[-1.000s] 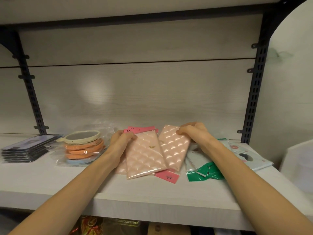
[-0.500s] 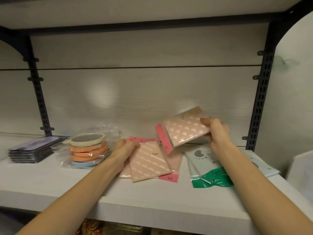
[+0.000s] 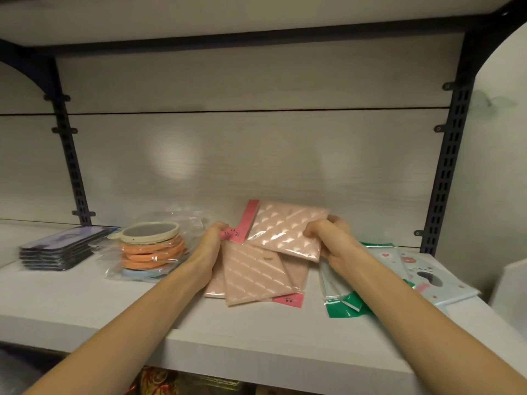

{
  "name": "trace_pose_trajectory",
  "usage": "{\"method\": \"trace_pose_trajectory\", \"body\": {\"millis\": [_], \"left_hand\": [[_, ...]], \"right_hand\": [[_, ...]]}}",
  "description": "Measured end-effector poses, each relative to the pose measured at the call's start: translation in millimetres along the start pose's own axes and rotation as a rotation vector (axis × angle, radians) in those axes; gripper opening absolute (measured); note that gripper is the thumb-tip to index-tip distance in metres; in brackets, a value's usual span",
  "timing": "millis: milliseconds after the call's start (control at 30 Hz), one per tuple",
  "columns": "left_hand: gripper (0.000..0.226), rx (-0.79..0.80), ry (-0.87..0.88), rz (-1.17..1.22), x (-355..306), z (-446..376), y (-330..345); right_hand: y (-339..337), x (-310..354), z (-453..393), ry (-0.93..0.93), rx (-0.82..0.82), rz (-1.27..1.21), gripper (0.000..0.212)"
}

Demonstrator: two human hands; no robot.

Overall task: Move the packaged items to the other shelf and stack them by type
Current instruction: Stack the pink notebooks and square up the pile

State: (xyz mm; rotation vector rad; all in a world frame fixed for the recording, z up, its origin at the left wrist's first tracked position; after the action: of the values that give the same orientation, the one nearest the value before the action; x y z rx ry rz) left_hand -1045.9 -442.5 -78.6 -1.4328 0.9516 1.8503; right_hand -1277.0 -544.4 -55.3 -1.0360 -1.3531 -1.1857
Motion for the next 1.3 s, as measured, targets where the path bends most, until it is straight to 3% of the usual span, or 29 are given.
{"method": "trace_pose_trajectory", "body": {"millis": [67, 133, 233, 367, 533, 667, 800, 900, 1067, 1300], "left_hand": [[0.027, 0.008, 0.029, -0.082, 0, -2, -1], [0.036, -0.002, 0.070, -0.163, -1, -3, -2], [0.039, -0.026, 0.095, -0.173, -1, -4, -5], [0.031, -0.061, 0.124, -0.150, -2, -5, -8], [0.032, -0.017, 0.132, -0.158, -1, -4, -6], [0.035, 0.009, 0.116, -0.203, -1, 1, -5], [0.035, 0.000, 0.096, -0.200, -3, 1, -5], [0.040, -0.015, 0.085, -0.210, -2, 1, -7], [0.062, 0.007, 0.101, -0.213, -2, 1, -7], [0.073, 0.025, 0.072, -0.186, -2, -3, -8]], "right_hand": [[-1, 1, 2, -0.032, 0.006, 0.131, 0.050], [-1, 0, 3, -0.062, 0.046, 0.319, 0.065], [2, 3, 9, -0.149, 0.108, 0.644, 0.046], [6, 10, 15, -0.299, 0.068, 0.987, 0.041], [19, 3, 15, -0.280, 0.218, 0.993, 0.037], [14, 11, 10, -0.426, 0.097, 1.096, 0.018], [15, -4, 7, -0.356, 0.234, 1.317, 0.057], [19, -14, 6, -0.308, 0.325, 1.478, 0.061], [17, -13, 1, -0.285, 0.305, 1.383, 0.065], [11, -13, -9, -0.162, 0.294, 1.260, 0.074]]}}
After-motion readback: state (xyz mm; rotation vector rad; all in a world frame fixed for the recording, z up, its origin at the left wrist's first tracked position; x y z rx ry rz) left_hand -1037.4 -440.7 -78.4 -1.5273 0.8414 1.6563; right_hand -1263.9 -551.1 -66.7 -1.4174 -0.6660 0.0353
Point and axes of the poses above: each hand's wrist, its own z-axis away from the middle knuckle, its own y-axis out of the palm, x = y × z, the point moved 6 cm from there along -z, towards the middle knuckle, and after that the axes turned 4 degrees about z, right-handed, at the moved point
